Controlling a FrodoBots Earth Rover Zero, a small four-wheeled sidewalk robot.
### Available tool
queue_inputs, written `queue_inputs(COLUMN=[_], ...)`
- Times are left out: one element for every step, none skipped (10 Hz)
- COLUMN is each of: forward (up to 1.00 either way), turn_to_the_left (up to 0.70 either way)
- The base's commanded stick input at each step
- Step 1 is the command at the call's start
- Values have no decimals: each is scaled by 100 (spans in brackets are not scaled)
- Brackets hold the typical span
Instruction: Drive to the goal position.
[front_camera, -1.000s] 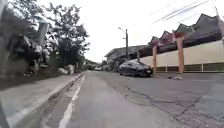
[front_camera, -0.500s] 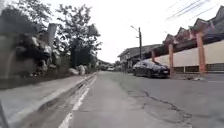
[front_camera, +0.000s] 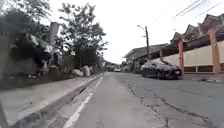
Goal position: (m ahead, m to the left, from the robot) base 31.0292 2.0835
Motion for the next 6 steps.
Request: queue_inputs(forward=[100, 100, 100, 100, 100, 100], turn_to_the_left=[0, 0, 0, 0, 0, 0])
